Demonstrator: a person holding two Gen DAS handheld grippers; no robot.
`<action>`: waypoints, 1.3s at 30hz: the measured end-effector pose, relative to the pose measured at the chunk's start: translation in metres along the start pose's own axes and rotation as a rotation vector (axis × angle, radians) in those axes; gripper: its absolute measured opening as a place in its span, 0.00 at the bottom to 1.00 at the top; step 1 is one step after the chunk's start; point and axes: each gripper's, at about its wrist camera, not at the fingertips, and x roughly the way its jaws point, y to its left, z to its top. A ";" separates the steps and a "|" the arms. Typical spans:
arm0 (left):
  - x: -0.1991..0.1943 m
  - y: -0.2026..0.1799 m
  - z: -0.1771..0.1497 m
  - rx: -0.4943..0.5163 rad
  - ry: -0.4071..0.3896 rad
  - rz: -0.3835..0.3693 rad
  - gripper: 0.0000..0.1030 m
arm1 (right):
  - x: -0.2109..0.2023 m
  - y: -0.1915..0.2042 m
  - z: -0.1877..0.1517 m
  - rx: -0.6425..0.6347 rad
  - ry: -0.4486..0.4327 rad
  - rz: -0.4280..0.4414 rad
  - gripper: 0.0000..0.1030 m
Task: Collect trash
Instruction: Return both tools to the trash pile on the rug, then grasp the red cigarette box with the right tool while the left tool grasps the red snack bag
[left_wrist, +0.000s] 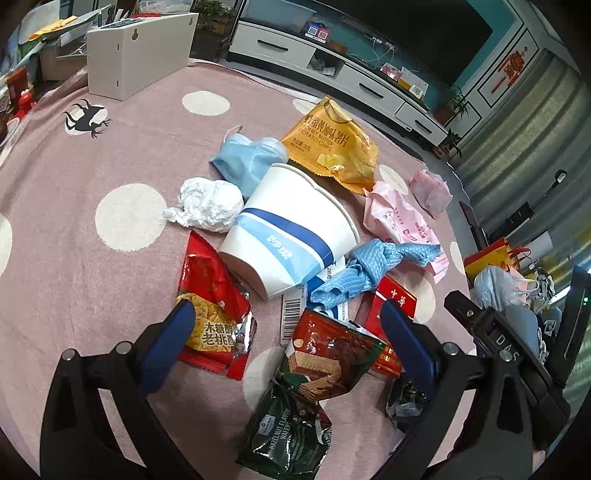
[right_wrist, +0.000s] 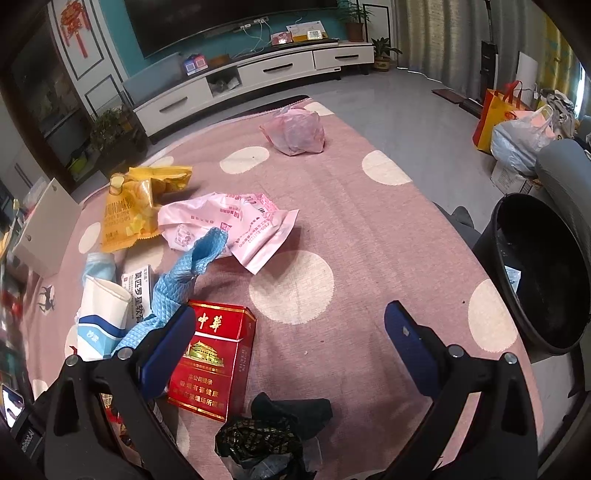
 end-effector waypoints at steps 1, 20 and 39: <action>-0.001 0.000 0.000 -0.001 -0.002 0.001 0.97 | 0.000 0.001 0.000 -0.002 0.002 0.001 0.97; -0.006 0.007 0.002 -0.029 -0.024 -0.001 0.97 | 0.007 0.002 -0.001 -0.019 0.024 0.022 0.97; -0.014 0.051 0.013 -0.139 -0.019 -0.022 0.82 | 0.019 0.005 0.000 -0.017 0.148 0.227 0.81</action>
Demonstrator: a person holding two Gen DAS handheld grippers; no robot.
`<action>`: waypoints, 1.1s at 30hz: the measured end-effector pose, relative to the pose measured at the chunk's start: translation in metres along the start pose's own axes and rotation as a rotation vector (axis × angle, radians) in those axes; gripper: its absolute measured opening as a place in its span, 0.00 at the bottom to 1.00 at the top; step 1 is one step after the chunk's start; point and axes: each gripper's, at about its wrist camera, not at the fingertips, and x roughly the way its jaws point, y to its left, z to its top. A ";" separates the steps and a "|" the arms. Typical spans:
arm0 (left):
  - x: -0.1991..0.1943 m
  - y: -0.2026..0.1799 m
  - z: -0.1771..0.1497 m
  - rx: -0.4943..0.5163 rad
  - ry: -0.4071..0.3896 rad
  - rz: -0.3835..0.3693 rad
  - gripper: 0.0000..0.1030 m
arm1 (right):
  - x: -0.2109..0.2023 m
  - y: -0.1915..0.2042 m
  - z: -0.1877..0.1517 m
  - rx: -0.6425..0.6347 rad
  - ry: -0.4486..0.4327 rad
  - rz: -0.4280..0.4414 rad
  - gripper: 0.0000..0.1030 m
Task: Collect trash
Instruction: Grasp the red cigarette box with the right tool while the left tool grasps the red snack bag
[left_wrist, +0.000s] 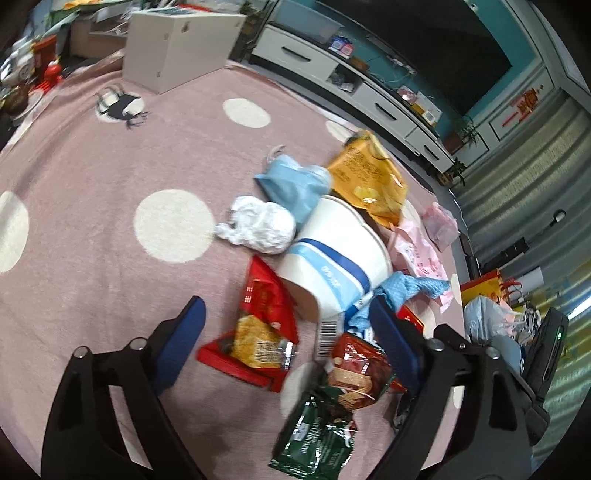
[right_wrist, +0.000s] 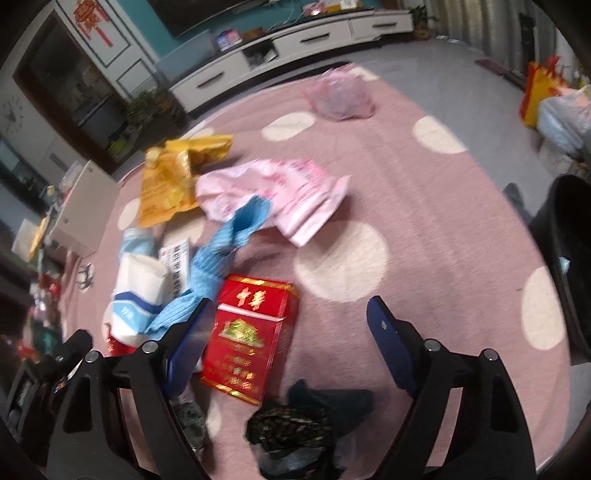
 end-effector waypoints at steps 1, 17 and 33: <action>0.001 0.002 0.000 -0.008 0.005 0.007 0.81 | 0.003 0.003 0.000 -0.008 0.010 0.002 0.81; 0.050 -0.011 -0.015 0.145 0.143 0.177 0.77 | 0.044 0.040 -0.011 -0.139 0.102 -0.086 0.77; 0.043 -0.020 -0.009 0.155 0.090 0.157 0.25 | 0.041 0.036 -0.012 -0.153 0.068 -0.131 0.65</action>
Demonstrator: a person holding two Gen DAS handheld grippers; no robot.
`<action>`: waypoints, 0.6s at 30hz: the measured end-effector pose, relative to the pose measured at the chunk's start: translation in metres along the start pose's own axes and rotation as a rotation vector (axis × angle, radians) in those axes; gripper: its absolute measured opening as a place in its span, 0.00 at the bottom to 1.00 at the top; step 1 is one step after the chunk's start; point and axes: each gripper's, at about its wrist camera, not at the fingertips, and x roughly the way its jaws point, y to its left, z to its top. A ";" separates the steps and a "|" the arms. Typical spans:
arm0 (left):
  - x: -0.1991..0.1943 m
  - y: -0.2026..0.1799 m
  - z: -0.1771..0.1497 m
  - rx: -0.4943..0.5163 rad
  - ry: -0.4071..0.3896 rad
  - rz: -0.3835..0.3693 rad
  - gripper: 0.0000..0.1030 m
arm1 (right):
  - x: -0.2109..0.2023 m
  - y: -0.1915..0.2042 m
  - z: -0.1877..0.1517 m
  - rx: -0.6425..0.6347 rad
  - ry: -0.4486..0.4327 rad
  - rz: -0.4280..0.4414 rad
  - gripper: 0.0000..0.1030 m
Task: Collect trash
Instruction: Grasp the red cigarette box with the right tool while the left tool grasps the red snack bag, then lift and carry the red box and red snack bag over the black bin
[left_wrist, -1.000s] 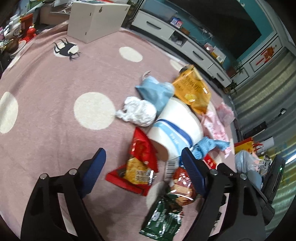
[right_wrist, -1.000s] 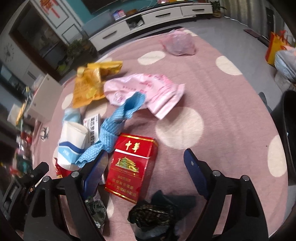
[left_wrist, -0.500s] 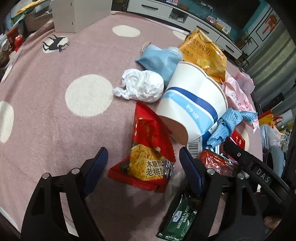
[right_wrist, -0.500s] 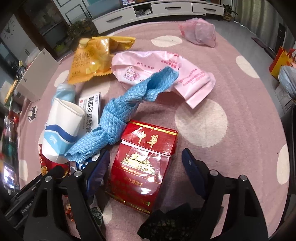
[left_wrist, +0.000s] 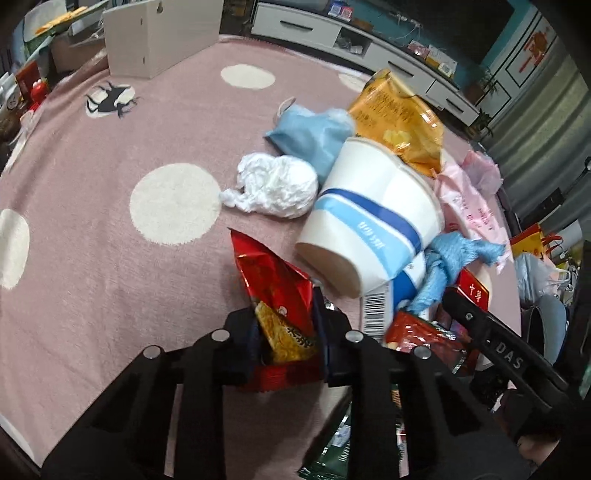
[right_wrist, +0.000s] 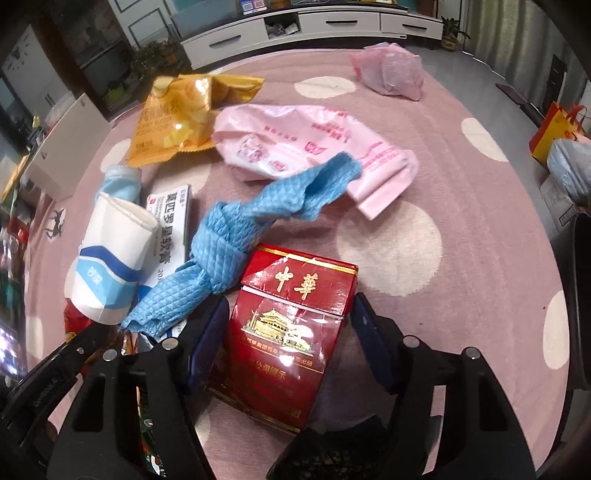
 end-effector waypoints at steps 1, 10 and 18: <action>-0.003 -0.002 0.001 0.008 -0.007 -0.013 0.25 | -0.001 -0.002 0.000 0.006 -0.004 -0.001 0.65; -0.017 -0.016 0.002 0.023 -0.052 -0.061 0.25 | -0.017 -0.016 0.001 0.048 -0.050 -0.005 0.65; -0.038 -0.033 -0.001 0.062 -0.108 -0.096 0.25 | -0.034 -0.025 0.002 0.072 -0.095 -0.002 0.63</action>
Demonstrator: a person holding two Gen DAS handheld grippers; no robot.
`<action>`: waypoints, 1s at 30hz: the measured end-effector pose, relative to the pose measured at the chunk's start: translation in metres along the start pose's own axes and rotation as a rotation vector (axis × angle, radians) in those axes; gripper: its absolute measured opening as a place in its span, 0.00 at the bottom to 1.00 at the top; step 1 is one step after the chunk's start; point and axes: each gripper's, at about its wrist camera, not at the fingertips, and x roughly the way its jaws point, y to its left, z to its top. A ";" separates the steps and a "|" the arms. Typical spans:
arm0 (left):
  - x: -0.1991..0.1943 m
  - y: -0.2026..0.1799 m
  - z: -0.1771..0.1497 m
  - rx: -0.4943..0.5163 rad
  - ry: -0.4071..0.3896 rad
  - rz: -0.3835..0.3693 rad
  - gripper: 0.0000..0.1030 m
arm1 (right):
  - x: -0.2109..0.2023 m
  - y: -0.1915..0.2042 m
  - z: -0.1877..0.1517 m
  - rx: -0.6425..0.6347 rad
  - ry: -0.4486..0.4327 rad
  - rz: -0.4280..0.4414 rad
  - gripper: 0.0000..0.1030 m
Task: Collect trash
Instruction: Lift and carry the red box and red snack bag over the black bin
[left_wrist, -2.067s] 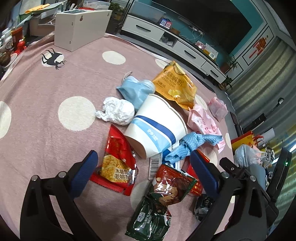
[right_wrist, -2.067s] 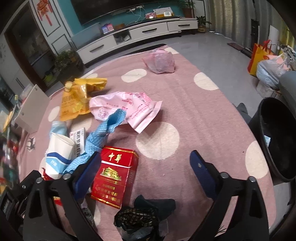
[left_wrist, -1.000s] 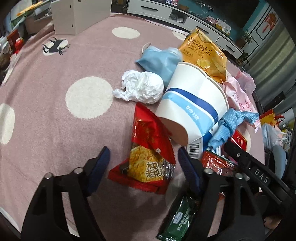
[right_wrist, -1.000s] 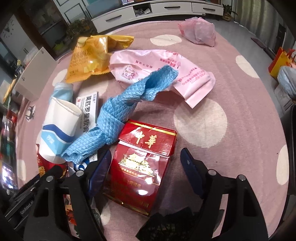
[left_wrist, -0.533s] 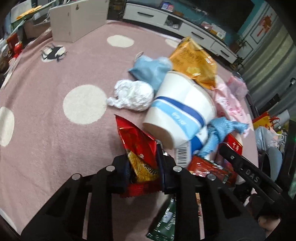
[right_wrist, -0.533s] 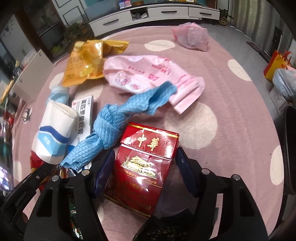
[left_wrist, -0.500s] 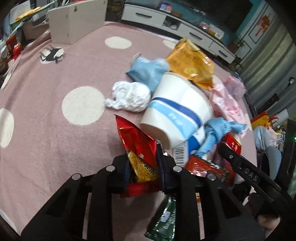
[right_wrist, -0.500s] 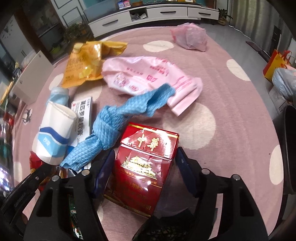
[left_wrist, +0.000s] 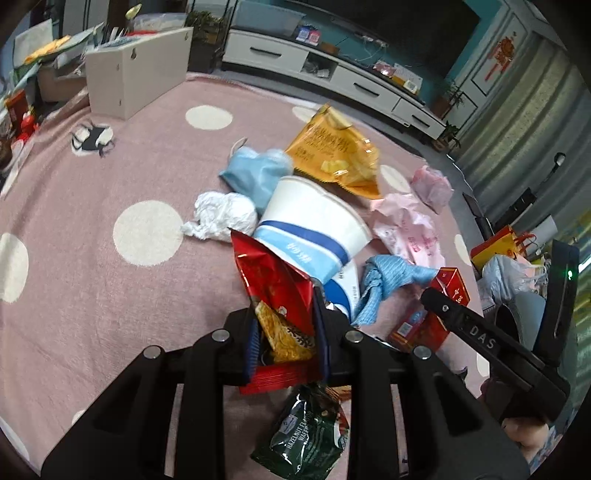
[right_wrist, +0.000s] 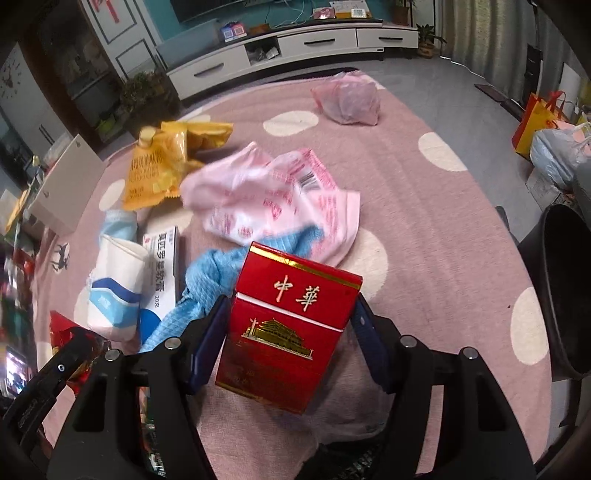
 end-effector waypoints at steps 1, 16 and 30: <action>-0.004 -0.003 0.000 0.013 -0.013 0.002 0.25 | -0.001 -0.001 0.000 0.002 -0.005 0.000 0.63; -0.033 -0.022 -0.005 0.048 -0.073 -0.089 0.25 | -0.031 -0.025 0.007 0.064 -0.102 -0.028 0.63; -0.044 -0.055 -0.012 0.114 -0.109 -0.136 0.25 | -0.064 -0.058 0.007 0.138 -0.192 -0.050 0.62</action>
